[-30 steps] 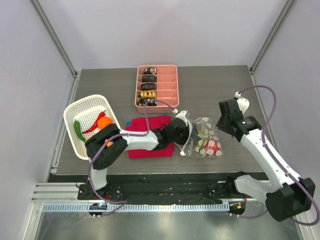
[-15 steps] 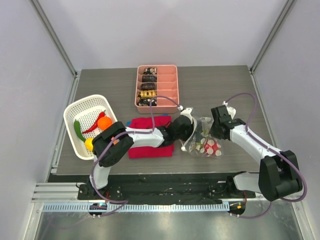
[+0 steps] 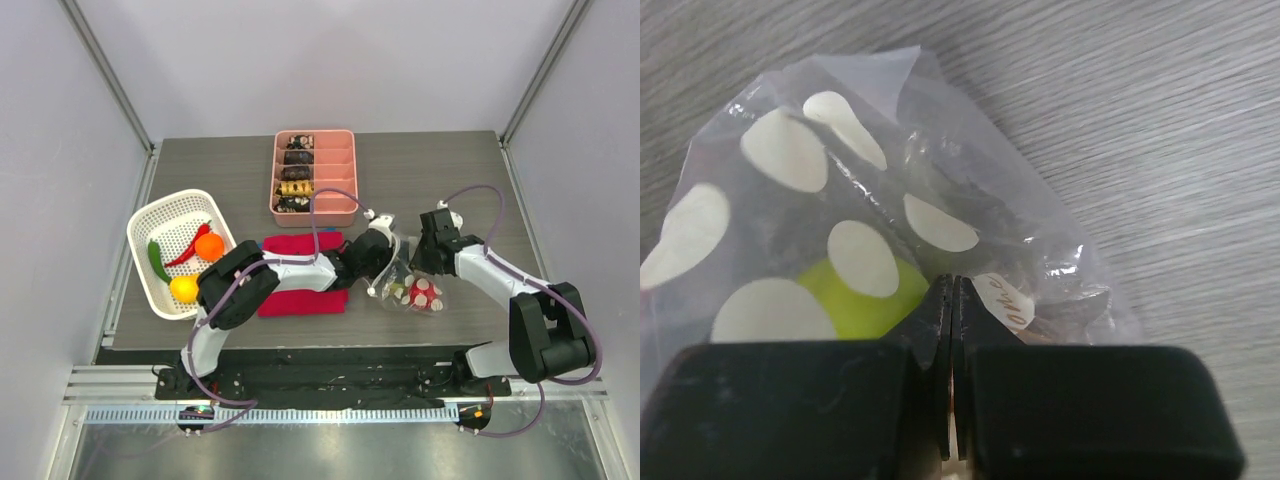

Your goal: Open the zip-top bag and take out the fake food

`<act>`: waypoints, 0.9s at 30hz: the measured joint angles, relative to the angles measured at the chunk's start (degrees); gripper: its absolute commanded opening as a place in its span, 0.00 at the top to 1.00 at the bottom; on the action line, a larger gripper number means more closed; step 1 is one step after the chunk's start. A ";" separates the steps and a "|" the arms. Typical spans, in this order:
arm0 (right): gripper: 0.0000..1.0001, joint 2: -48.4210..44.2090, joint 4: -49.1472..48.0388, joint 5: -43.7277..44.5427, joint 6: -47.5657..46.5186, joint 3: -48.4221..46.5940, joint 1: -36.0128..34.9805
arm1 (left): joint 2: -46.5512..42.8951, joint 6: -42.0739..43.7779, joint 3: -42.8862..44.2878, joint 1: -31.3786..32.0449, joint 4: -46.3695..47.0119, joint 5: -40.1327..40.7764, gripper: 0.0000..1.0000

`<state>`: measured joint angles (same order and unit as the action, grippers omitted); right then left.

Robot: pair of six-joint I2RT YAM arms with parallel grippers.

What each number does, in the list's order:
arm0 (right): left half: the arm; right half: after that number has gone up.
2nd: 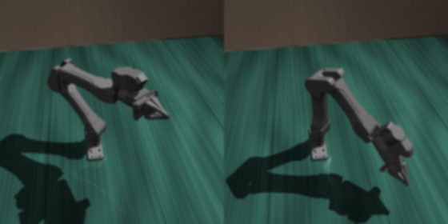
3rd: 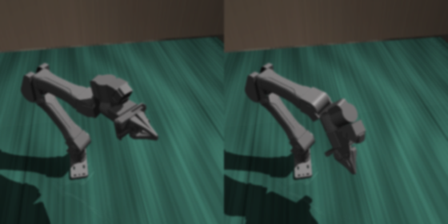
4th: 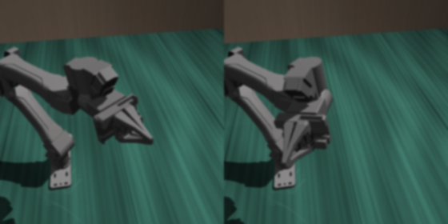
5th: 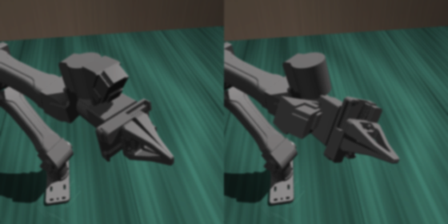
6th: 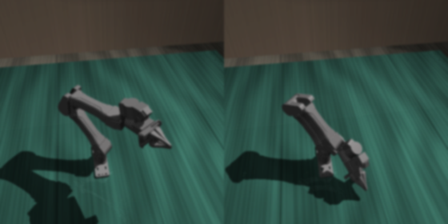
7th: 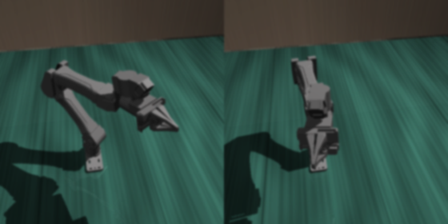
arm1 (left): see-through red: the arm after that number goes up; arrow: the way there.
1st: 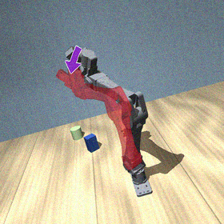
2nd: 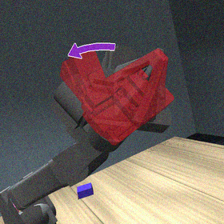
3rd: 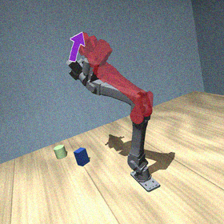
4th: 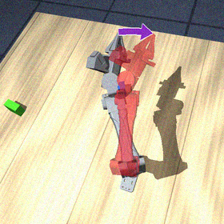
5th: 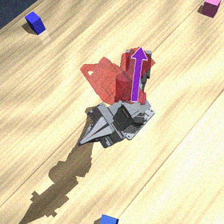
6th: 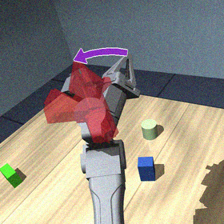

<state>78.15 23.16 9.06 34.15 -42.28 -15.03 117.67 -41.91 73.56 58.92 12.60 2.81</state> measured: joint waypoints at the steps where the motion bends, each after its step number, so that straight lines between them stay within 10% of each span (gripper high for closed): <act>1: 0.99 0.00 -0.33 -1.11 0.00 0.48 0.22 | 0.66 0.24 0.15 0.00 -0.04 -0.04 0.21; 4: 0.99 0.00 -1.97 -3.96 0.07 2.14 1.29 | 2.01 0.52 0.50 0.00 0.31 -0.42 0.28; 14: 0.99 0.02 -2.99 -6.51 0.22 3.74 6.43 | 2.43 1.70 1.33 -0.11 -0.09 -0.90 0.96; 27: 0.99 7.72 -6.60 -5.68 0.70 0.11 8.85 | -13.51 7.89 -2.54 -0.17 -14.62 -3.39 1.00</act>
<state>85.86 16.56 3.38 34.85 -42.17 -6.17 104.16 -34.02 71.02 58.74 -2.02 -0.58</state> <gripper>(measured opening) 0.017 0.751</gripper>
